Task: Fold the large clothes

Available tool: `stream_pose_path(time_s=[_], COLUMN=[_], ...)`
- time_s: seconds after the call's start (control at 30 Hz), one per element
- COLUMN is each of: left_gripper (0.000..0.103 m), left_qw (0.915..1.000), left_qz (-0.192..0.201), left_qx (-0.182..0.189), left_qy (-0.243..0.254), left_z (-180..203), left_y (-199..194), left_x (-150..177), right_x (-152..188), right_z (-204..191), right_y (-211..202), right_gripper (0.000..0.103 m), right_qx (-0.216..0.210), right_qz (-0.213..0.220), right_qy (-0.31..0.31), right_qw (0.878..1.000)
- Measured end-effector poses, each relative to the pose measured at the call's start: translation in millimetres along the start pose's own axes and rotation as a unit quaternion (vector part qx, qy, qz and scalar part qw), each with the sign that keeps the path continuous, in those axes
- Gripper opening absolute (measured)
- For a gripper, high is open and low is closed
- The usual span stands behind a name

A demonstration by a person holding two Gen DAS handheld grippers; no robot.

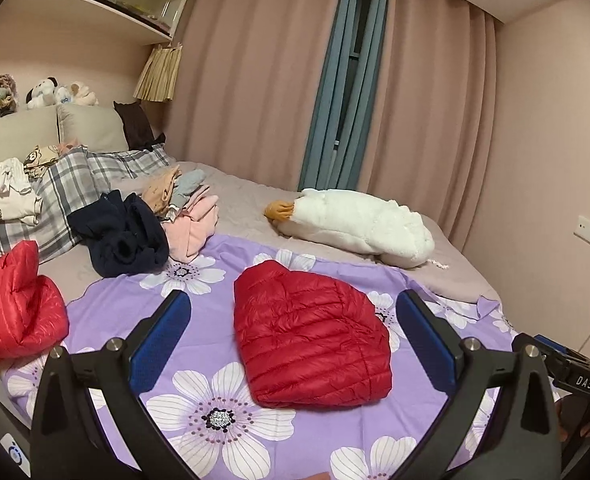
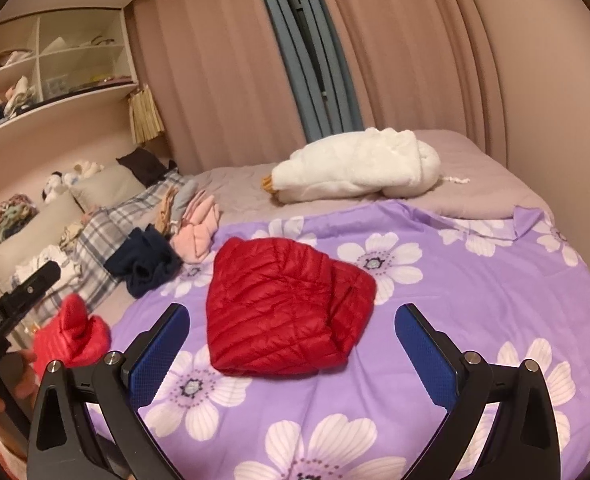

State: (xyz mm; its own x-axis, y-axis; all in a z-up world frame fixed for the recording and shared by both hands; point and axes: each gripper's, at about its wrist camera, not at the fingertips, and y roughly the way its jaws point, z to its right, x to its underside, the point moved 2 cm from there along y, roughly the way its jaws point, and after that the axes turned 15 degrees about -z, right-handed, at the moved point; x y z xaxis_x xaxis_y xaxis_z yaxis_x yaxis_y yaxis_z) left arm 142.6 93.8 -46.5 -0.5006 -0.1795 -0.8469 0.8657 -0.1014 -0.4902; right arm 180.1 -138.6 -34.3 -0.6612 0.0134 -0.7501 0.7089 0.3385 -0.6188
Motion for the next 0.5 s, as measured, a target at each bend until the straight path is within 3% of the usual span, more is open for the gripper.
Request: stream_pose_path(time_s=[0.27,0.5], left_gripper=[0.103,0.103], left_qw=[0.9998,0.9999], left_qz=[-0.015,-0.015], left_qx=[0.010,-0.007], left_qy=[-0.013,0.003], left_z=[-1.6,1.8], left_y=[-2.1,-1.5], left_x=[-0.6,1.1], right_x=[1.5,3.7], right_z=[-3.6,-8.7], right_y=[-2.2,2.6], right_gripper=[0.102,0.102], right_qx=[0.007,0.012], right_qz=[-0.003,-0.012], right_qy=[-0.004,-0.011], right_qw=[1.000,1.000])
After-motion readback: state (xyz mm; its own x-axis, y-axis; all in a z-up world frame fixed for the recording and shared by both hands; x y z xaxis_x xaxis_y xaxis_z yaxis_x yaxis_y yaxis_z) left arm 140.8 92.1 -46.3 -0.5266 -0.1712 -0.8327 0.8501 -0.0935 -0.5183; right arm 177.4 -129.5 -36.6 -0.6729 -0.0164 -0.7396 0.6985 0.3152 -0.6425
